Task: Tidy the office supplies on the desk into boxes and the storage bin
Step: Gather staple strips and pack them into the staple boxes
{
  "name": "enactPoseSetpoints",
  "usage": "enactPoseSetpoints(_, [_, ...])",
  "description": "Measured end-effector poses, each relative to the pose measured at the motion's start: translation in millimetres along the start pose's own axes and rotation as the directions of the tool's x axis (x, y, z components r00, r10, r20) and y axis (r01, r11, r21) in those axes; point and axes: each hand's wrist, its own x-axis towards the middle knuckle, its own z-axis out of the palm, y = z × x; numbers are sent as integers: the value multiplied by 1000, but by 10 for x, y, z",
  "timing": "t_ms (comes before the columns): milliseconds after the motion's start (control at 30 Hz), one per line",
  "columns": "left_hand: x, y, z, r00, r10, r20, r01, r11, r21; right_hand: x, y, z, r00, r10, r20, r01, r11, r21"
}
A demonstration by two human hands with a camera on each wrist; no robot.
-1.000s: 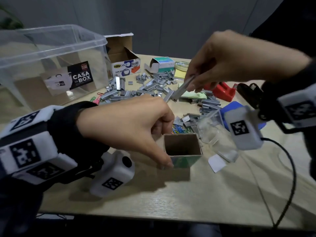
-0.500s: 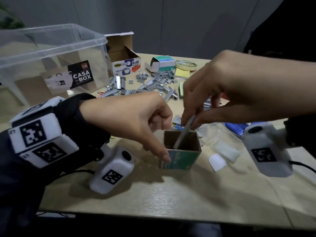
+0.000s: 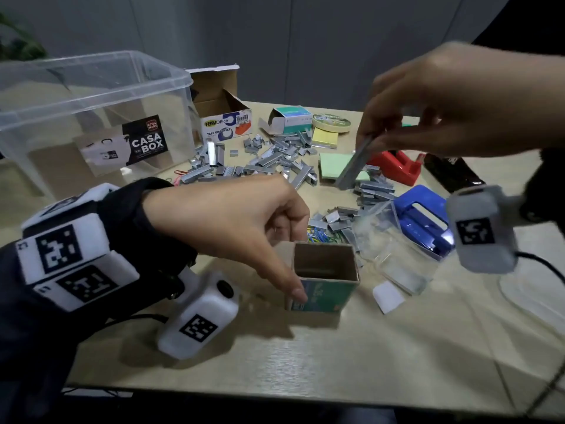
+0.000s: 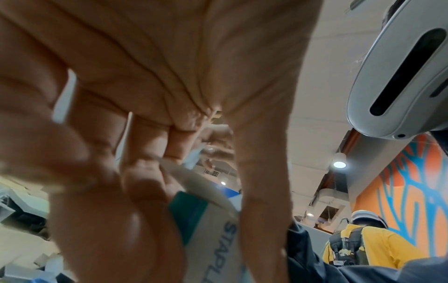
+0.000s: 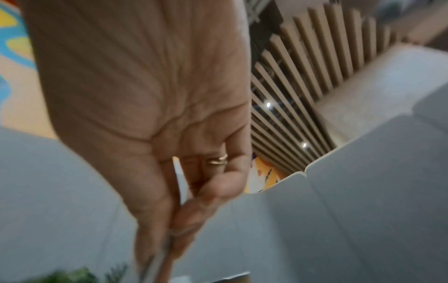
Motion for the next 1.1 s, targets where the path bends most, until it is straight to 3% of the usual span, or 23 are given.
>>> enactPoseSetpoints(200, [12, 10, 0, 1000, -12, -8, 12, 1000, 1, 508, 195, 510, 960, 259, 108, -223, 938, -266])
enactPoseSetpoints(400, [4, 18, 1, 1000, 0, -7, 0, 1000, -26, 687, 270, 776, 955, 235, 181, -167, 930, -326])
enactPoseSetpoints(567, [-4, 21, 14, 1000, -6, -8, 6, 1000, -26, 628, 243, 739, 971, 183, 156, -154, 971, -184])
enactPoseSetpoints(867, [-9, 36, 3, 1000, -9, -14, 9, 1000, -6, 453, 224, 651, 977, 188, -97, -190, 981, -19])
enactPoseSetpoints(1000, [-9, 26, 0, 1000, -8, -19, 8, 1000, -20, 192, 93, 260, 965, 61, -255, -30, 992, 124])
enactPoseSetpoints(1100, [-9, 26, 1, 1000, -19, -20, 18, 999, -29, -72, -150, -14, 971, -14, -238, 84, 954, 287])
